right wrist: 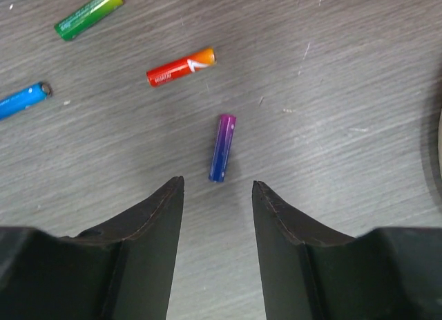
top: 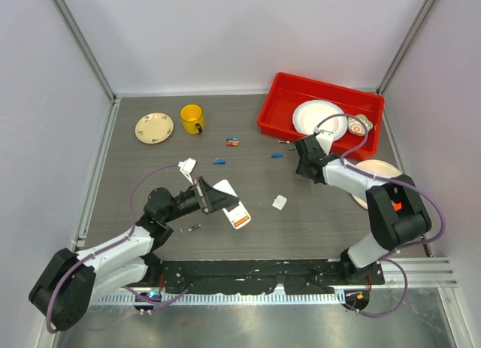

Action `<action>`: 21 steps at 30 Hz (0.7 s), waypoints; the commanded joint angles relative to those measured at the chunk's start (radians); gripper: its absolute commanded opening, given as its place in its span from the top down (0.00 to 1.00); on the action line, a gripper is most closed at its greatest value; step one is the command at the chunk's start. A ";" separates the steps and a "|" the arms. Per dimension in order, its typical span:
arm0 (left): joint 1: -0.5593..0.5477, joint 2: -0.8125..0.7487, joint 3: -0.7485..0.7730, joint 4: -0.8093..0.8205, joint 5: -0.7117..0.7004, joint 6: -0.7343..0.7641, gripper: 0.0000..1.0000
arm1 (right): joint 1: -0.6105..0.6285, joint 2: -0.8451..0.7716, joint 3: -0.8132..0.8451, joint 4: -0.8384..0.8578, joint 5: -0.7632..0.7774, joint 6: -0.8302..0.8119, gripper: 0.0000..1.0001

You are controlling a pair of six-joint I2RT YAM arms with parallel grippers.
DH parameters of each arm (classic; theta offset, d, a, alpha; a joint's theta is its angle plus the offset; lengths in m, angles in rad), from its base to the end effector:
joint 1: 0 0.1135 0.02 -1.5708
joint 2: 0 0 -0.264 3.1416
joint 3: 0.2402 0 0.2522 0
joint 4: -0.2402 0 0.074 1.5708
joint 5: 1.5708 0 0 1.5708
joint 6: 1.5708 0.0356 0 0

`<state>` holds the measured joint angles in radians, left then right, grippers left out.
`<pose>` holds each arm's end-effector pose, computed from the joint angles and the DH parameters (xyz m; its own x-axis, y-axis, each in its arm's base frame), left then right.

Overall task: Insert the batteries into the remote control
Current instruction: Pick up the battery from the center of the board.

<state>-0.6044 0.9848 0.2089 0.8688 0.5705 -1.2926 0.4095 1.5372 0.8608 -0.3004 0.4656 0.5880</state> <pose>0.1490 -0.1263 0.2144 -0.8644 -0.3865 -0.3216 0.3263 0.0556 -0.9436 0.2806 0.1044 0.1831 -0.7020 0.2356 -0.6721 0.3175 0.9483 0.0009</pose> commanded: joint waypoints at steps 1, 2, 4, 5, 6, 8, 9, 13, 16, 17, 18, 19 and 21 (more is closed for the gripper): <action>0.005 -0.104 0.004 -0.059 -0.015 0.039 1.00 | -0.040 0.049 0.070 0.058 0.008 -0.025 0.52; 0.005 -0.121 0.003 -0.077 -0.018 0.053 1.00 | -0.046 0.057 0.070 0.063 0.005 -0.027 0.53; 0.005 -0.149 0.003 -0.126 -0.034 0.067 1.00 | -0.060 0.081 0.076 0.063 -0.004 -0.033 0.55; 0.005 -0.175 0.003 -0.139 -0.038 0.072 1.00 | -0.063 0.089 0.078 0.066 -0.007 -0.037 0.56; 0.005 -0.182 0.003 -0.157 -0.041 0.081 1.00 | -0.067 0.104 0.078 0.064 -0.016 -0.040 0.57; 0.005 -0.202 0.001 -0.165 -0.041 0.087 1.00 | -0.072 0.116 0.081 0.067 -0.021 -0.042 0.57; 0.005 -0.205 0.000 -0.169 -0.041 0.088 1.00 | -0.074 0.118 0.080 0.070 -0.027 -0.042 0.58; 0.005 -0.209 -0.006 -0.172 -0.043 0.085 1.00 | -0.072 0.129 0.080 0.081 -0.064 -0.036 0.61; 0.005 -0.204 -0.006 -0.172 -0.046 0.085 1.00 | -0.074 0.138 0.081 0.083 -0.067 -0.040 0.62; 0.005 -0.202 -0.006 -0.171 -0.046 0.085 1.00 | -0.072 0.147 0.080 0.081 -0.067 -0.043 0.62; 0.005 -0.201 -0.005 -0.171 -0.046 0.085 1.00 | -0.072 0.152 0.080 0.080 -0.068 -0.042 0.65; 0.005 -0.199 -0.005 -0.169 -0.047 0.085 1.00 | -0.072 0.155 0.078 0.080 -0.071 -0.042 0.66; 0.005 -0.198 -0.005 -0.174 -0.047 0.085 1.00 | -0.072 0.158 0.070 0.080 -0.076 -0.039 0.70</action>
<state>-0.6044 0.7898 0.2047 0.6724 0.5343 -1.2221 0.3370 1.6829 0.9089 -0.2462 0.3931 0.5510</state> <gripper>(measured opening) 0.256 0.334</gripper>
